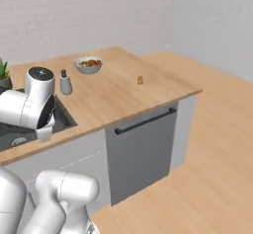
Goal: Pick the garlic from the sink and place it in the bowl. Then pick the bowl and place it in the microwave. Then close the microwave door and press the start button.
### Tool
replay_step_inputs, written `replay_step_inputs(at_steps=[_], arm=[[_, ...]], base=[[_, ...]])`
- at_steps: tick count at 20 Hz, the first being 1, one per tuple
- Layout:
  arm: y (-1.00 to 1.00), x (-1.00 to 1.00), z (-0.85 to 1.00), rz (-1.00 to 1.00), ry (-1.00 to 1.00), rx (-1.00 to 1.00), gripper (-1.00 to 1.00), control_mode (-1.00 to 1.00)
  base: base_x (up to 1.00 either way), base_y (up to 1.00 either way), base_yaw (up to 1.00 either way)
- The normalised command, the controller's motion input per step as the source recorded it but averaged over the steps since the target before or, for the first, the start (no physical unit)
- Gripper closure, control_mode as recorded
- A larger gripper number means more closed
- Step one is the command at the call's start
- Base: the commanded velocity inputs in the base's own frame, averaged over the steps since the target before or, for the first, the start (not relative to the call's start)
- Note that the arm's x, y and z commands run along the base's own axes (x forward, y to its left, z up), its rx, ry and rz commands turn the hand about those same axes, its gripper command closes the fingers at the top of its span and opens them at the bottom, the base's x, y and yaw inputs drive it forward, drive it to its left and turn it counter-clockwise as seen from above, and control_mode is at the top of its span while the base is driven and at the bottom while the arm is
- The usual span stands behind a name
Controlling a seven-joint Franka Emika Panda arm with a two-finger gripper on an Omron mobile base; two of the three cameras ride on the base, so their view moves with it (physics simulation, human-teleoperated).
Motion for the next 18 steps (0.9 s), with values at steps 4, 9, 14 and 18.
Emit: replay_step_inputs(at_steps=[4,9,14,18], arm=[[0.00,0.00,0.00,0.00,0.00,0.00,1.00,1.00],[0.00,0.00,0.00,0.00,0.00,0.00,1.00,1.00],[0.00,0.00,0.00,0.00,0.00,0.00,1.00,1.00],[0.00,0.00,0.00,0.00,0.00,0.00,1.00,1.00]], base=[[0.03,-0.19,-0.92],[0.05,-0.32,-0.88],[0.55,-0.12,-0.76],[1.00,0.00,-0.56]])
